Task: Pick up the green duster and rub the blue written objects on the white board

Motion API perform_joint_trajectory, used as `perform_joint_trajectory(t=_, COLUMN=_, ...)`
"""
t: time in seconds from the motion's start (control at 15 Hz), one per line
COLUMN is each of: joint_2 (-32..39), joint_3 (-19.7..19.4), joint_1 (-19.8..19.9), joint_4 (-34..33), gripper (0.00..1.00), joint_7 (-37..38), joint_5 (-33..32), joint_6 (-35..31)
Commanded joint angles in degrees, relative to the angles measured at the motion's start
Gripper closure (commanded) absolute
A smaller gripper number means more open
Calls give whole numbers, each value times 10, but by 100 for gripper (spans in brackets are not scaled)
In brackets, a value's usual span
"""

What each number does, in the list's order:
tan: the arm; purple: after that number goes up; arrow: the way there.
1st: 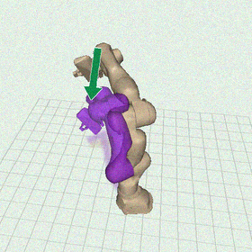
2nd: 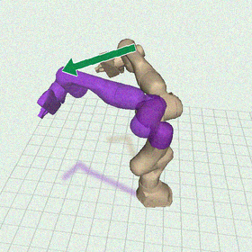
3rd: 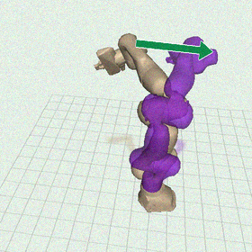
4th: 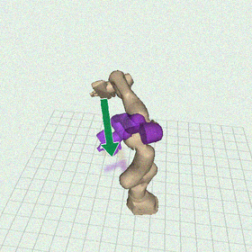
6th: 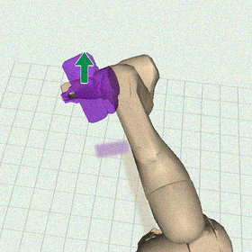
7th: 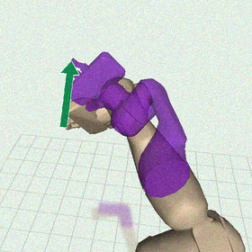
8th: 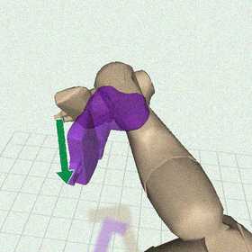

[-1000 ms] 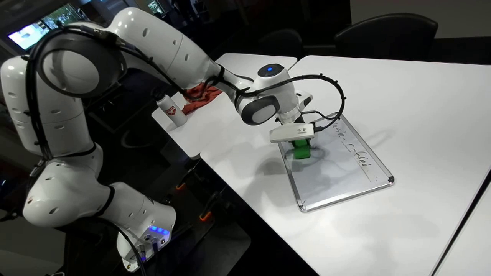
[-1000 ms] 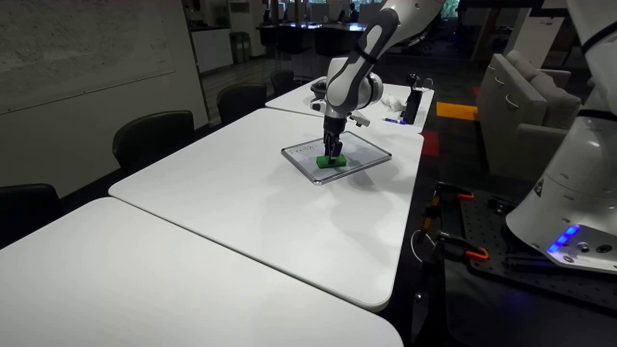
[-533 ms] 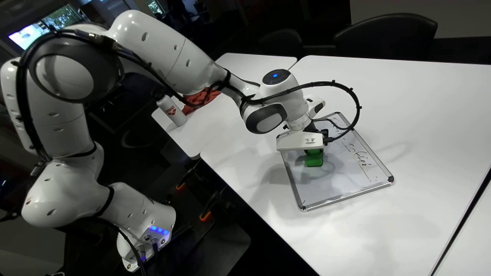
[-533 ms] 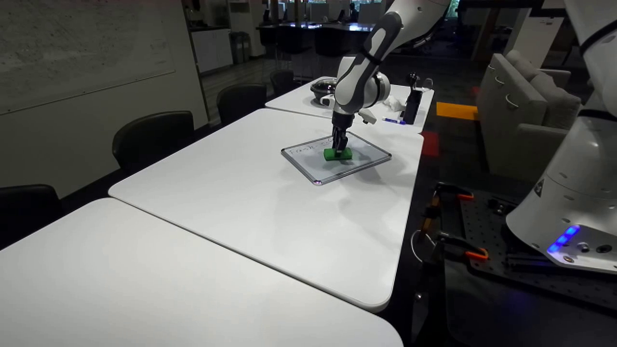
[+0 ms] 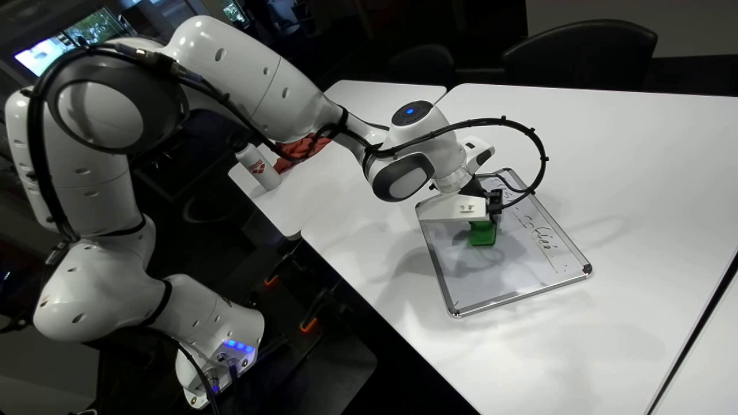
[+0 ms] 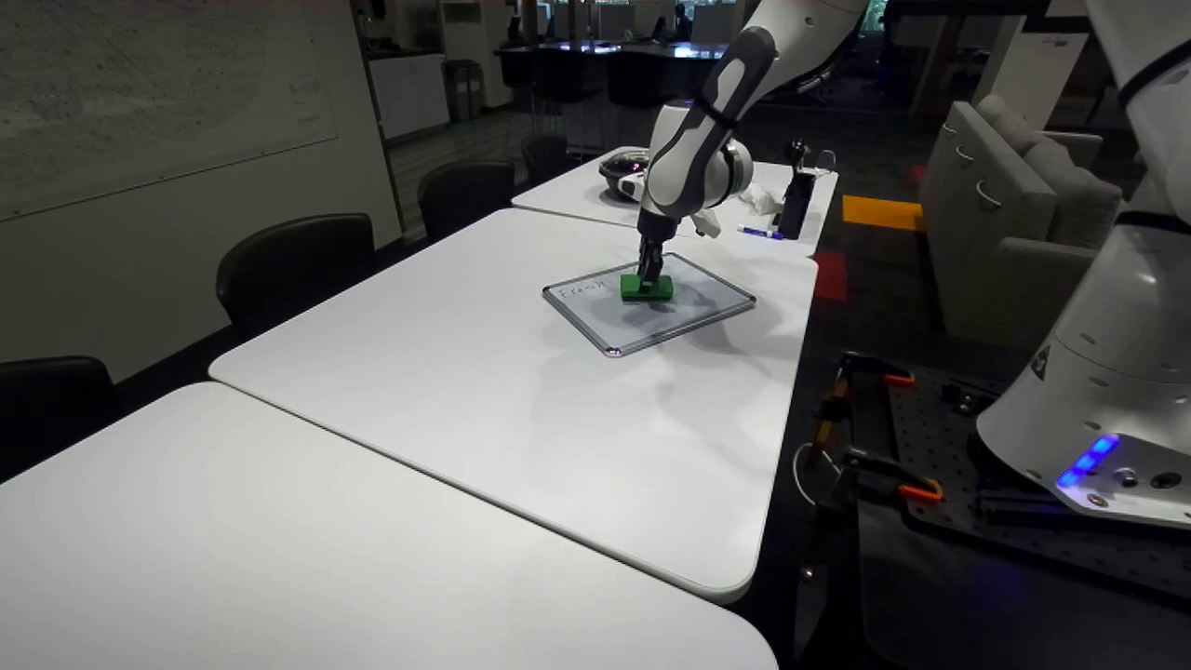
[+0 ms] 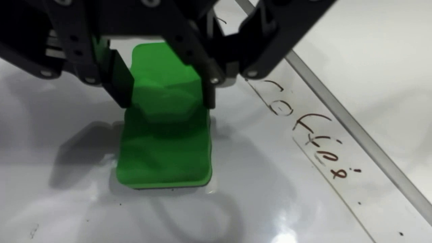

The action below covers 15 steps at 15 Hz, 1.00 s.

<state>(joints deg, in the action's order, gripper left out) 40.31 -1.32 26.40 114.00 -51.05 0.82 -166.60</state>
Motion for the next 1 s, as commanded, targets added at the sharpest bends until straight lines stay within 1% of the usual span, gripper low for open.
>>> perform_joint_trajectory(t=0.0, joint_2=-29, joint_3=13, joint_1=-3, joint_4=20, gripper=71, joint_7=27, joint_5=-19, joint_6=-2)
perform_joint_trajectory(t=0.13, joint_2=-24, joint_3=10, joint_1=-11, joint_4=8, gripper=71, joint_7=39, joint_5=-24, joint_6=10)
perform_joint_trajectory(t=0.27, joint_2=-10, joint_3=-2, joint_1=-23, joint_4=-11, gripper=71, joint_7=55, joint_5=-30, joint_6=22)
perform_joint_trajectory(t=0.47, joint_2=7, joint_3=-3, joint_1=-21, joint_4=-37, gripper=71, joint_7=69, joint_5=-35, joint_6=54)
perform_joint_trajectory(t=0.93, joint_2=49, joint_3=2, joint_1=-10, joint_4=-98, gripper=71, joint_7=59, joint_5=-27, joint_6=115)
